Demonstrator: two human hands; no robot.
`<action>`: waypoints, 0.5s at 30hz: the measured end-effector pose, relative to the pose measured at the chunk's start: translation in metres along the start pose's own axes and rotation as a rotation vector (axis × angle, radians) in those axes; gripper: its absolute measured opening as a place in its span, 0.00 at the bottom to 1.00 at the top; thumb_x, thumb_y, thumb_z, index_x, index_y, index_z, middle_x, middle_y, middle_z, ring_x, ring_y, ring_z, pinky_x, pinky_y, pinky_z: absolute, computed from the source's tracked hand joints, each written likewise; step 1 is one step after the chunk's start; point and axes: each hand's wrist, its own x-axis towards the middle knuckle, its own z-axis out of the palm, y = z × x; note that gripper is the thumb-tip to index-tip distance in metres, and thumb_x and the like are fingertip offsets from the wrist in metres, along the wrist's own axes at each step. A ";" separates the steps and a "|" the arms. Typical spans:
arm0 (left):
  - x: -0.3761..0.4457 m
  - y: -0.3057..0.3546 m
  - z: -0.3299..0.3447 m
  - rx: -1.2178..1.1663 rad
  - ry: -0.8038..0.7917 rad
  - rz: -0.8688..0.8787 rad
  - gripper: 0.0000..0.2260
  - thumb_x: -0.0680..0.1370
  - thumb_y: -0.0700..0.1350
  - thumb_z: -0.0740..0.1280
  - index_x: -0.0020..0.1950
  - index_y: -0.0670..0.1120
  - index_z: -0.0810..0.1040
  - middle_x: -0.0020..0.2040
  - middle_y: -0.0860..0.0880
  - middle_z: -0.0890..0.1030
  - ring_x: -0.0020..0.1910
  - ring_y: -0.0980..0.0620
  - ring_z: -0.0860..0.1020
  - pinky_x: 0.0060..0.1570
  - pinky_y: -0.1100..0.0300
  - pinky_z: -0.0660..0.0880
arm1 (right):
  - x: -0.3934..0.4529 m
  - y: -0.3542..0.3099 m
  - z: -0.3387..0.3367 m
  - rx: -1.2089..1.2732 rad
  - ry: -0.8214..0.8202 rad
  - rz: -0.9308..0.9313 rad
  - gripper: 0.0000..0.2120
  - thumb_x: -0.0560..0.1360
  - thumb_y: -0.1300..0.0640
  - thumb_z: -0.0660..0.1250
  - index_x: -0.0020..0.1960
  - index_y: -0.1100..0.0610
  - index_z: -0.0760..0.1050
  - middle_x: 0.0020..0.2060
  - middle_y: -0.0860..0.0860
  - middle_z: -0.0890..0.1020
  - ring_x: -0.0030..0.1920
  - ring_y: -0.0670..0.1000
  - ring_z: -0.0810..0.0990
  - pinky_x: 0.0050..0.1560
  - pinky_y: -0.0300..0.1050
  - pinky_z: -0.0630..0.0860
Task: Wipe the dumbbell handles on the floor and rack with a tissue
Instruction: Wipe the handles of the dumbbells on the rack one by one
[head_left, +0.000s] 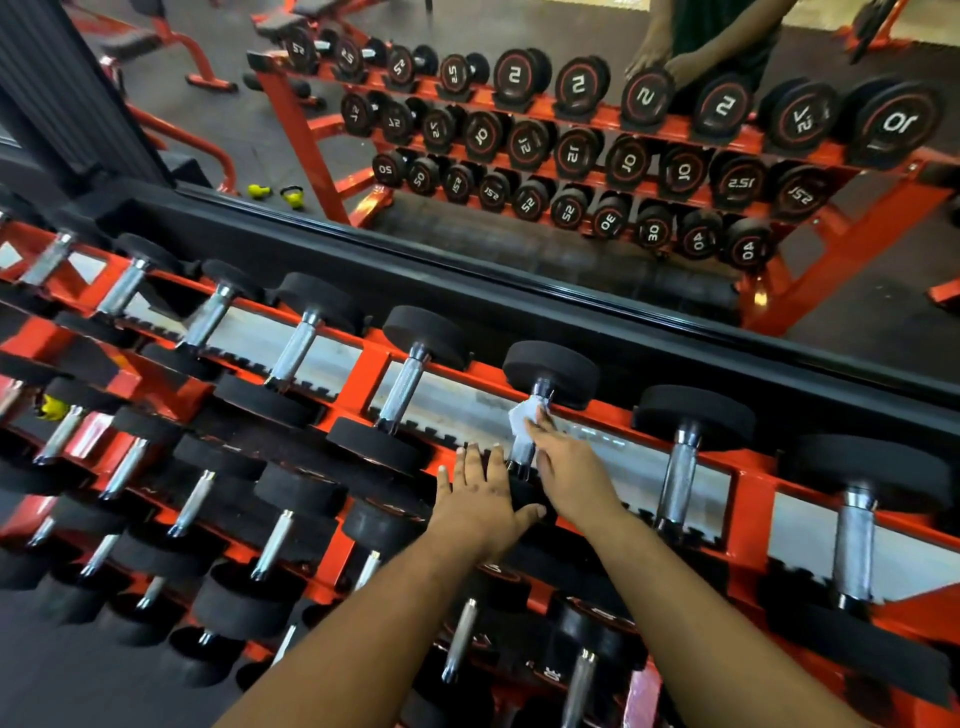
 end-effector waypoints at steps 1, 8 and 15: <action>0.000 0.000 0.001 -0.002 0.001 0.000 0.44 0.80 0.70 0.53 0.82 0.45 0.36 0.82 0.38 0.38 0.81 0.41 0.37 0.78 0.41 0.38 | -0.008 -0.003 0.002 0.107 0.023 0.043 0.24 0.82 0.64 0.60 0.77 0.55 0.67 0.77 0.52 0.66 0.76 0.52 0.65 0.73 0.38 0.60; -0.001 0.000 0.000 -0.004 0.005 0.006 0.43 0.80 0.69 0.53 0.82 0.45 0.36 0.81 0.38 0.38 0.81 0.41 0.36 0.78 0.41 0.38 | -0.006 -0.023 0.007 0.550 0.015 0.344 0.27 0.84 0.57 0.59 0.81 0.48 0.56 0.75 0.51 0.68 0.72 0.52 0.69 0.72 0.49 0.68; 0.001 -0.001 0.002 0.006 0.004 0.005 0.43 0.80 0.70 0.52 0.82 0.45 0.36 0.81 0.38 0.38 0.81 0.41 0.36 0.78 0.40 0.39 | -0.003 -0.020 0.008 0.530 -0.013 0.437 0.15 0.82 0.54 0.60 0.67 0.51 0.77 0.57 0.50 0.83 0.57 0.49 0.81 0.61 0.53 0.77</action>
